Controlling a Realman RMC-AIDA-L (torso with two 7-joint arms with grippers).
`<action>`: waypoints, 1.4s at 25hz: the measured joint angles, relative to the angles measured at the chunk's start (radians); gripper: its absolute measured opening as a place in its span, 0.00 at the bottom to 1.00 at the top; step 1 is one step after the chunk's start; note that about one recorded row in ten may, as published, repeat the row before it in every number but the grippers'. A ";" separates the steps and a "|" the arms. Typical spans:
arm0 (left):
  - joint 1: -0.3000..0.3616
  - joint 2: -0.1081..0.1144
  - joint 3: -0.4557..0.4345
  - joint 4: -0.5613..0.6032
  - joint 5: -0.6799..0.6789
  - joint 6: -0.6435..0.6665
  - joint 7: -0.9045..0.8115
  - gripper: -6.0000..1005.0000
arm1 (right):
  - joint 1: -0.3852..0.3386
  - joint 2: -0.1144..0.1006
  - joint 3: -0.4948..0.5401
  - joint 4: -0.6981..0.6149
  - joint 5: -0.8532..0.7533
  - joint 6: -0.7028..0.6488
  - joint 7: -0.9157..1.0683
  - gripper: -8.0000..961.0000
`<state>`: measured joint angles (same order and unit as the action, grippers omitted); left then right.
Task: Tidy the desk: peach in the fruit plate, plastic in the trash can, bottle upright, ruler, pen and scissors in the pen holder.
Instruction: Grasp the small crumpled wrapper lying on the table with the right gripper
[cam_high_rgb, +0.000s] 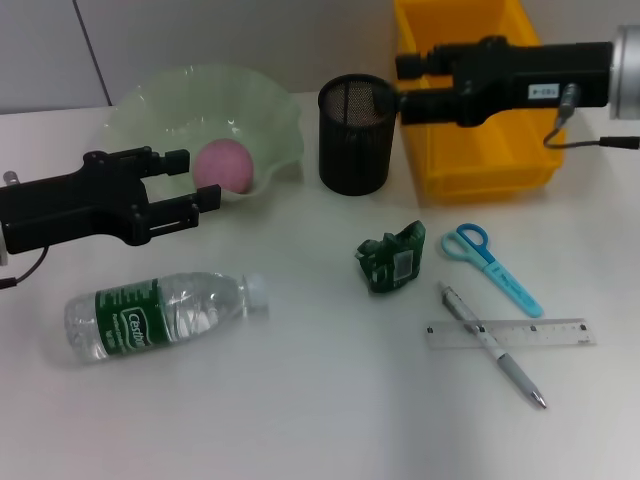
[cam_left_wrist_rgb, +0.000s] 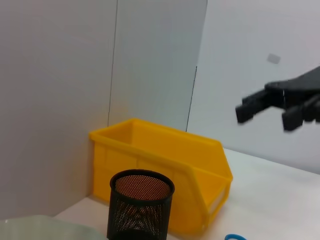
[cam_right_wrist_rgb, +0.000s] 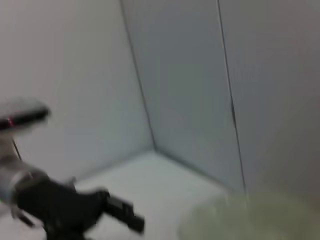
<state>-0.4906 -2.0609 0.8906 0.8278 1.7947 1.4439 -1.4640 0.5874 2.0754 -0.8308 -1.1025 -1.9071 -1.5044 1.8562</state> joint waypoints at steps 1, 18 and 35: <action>-0.001 0.000 -0.001 -0.003 0.000 0.000 0.000 0.65 | 0.003 0.000 -0.023 -0.035 -0.042 0.005 0.056 0.69; -0.013 0.000 -0.004 -0.022 -0.002 -0.003 0.011 0.65 | 0.189 0.000 -0.173 -0.042 -0.553 -0.073 0.414 0.68; -0.024 0.001 -0.001 -0.024 0.001 -0.001 0.024 0.65 | 0.257 0.001 -0.272 0.084 -0.651 -0.029 0.466 0.68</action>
<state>-0.5143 -2.0600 0.8895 0.8037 1.7956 1.4427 -1.4402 0.8443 2.0764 -1.1030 -1.0182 -2.5581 -1.5332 2.3222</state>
